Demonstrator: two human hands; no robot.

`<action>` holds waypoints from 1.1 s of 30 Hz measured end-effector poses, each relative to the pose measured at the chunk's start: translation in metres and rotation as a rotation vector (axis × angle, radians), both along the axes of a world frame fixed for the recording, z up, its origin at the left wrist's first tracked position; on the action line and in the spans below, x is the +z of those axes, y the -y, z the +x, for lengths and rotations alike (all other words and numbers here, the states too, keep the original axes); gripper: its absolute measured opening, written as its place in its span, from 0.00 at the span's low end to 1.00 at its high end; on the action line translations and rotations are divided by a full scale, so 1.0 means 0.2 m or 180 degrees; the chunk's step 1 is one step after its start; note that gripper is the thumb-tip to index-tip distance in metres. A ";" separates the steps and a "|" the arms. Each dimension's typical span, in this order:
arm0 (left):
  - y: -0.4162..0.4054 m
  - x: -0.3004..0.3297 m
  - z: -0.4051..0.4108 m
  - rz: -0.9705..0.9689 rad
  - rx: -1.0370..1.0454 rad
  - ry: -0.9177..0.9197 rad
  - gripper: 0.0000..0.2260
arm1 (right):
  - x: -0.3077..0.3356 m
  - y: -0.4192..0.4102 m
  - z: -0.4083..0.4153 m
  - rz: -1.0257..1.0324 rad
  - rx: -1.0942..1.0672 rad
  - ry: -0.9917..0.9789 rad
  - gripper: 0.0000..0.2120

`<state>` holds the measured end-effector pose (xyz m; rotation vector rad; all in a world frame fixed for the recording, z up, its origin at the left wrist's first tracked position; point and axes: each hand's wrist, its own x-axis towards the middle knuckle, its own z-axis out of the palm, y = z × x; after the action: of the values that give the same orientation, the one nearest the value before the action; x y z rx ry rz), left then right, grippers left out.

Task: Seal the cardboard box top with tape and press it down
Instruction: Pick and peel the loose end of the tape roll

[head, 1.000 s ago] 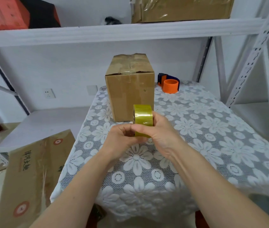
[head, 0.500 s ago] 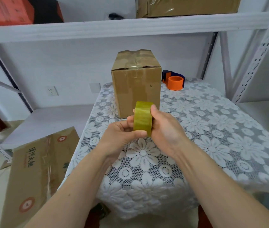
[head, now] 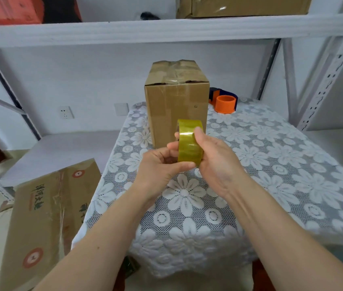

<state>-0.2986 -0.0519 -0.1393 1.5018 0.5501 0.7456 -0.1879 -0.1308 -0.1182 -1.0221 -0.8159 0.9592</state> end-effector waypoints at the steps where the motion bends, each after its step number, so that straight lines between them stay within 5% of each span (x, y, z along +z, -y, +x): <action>1: 0.00 0.00 0.00 0.0041 0.0014 0.0001 0.09 | 0.00 0.00 0.00 -0.0002 -0.0069 -0.0053 0.17; 9: 0.00 0.00 -0.02 0.0032 0.0090 -0.0018 0.07 | 0.00 0.02 0.03 0.0112 0.0408 0.0307 0.14; 15: 0.03 0.00 0.01 0.0532 0.0209 -0.0125 0.12 | -0.05 -0.02 -0.01 -0.0083 -0.0316 -0.0004 0.05; 28: 0.04 0.03 0.00 0.0146 0.0217 -0.0016 0.08 | -0.01 0.03 0.05 -0.0028 0.0328 0.0316 0.18; 33: 0.05 0.03 0.01 0.0143 0.0244 -0.0071 0.10 | -0.03 0.00 0.02 -0.0096 -0.0071 0.0074 0.06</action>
<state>-0.2971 -0.0612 -0.1341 1.5389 0.6142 0.8059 -0.1846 -0.1312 -0.1238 -1.0680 -0.8099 0.9446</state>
